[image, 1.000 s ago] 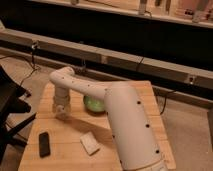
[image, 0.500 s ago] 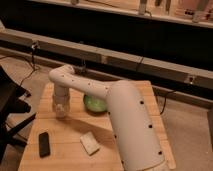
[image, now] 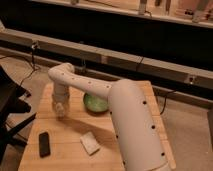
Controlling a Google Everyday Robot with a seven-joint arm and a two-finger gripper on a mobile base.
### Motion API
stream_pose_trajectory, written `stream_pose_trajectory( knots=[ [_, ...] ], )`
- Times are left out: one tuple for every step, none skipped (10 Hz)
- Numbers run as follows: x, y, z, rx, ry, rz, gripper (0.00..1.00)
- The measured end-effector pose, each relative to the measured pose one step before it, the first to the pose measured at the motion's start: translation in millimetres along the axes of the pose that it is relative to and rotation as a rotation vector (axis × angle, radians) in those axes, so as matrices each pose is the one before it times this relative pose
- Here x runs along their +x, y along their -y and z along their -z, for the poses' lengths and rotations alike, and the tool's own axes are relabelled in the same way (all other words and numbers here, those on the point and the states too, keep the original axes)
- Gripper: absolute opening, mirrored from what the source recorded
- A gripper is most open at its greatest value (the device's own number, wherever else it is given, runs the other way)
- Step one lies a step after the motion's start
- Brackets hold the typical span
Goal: Place the bottle in the ceramic bowl
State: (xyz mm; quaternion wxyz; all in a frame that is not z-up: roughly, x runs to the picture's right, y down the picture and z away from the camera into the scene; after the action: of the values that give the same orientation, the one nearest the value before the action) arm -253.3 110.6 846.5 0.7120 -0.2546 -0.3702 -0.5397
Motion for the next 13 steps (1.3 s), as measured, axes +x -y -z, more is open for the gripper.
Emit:
stream_pose_trajectory(
  knots=[
    [-0.62, -1.39, 7.52, 0.00275, -0.0001, 0.00272, 0.01],
    [-1.12, 0.49, 4.18, 0.00185, 0.00038, 0.00327, 0.01],
    [-0.93, 0.18, 2.45, -0.00007, 0.00102, 0.00306, 0.01],
    [-0.28, 0.48, 3.72, 0.00324, 0.00043, 0.00214, 0.01],
    [0.29, -1.06, 5.88, 0.00243, -0.00006, -0.00156, 0.01],
    [1.01, -2.25, 15.82, 0.00585, 0.0003, -0.0001, 0.01],
    [1.71, -1.56, 12.28, 0.00644, 0.00072, 0.00154, 0.01],
    [1.95, -2.5, 9.94, 0.0044, 0.00032, 0.00052, 0.01],
    [1.51, -2.59, 4.86, 0.00388, -0.00001, -0.00171, 0.01],
    [1.27, 0.8, 2.93, 0.00433, 0.00054, 0.00275, 0.01],
    [2.1, -1.31, 6.0, 0.00806, -0.00102, -0.00141, 0.01],
    [2.74, -4.21, 8.74, 0.00678, -0.00219, -0.00713, 0.01],
    [3.1, -5.07, 8.16, 0.00682, 0.00031, -0.00655, 0.01]
  ],
)
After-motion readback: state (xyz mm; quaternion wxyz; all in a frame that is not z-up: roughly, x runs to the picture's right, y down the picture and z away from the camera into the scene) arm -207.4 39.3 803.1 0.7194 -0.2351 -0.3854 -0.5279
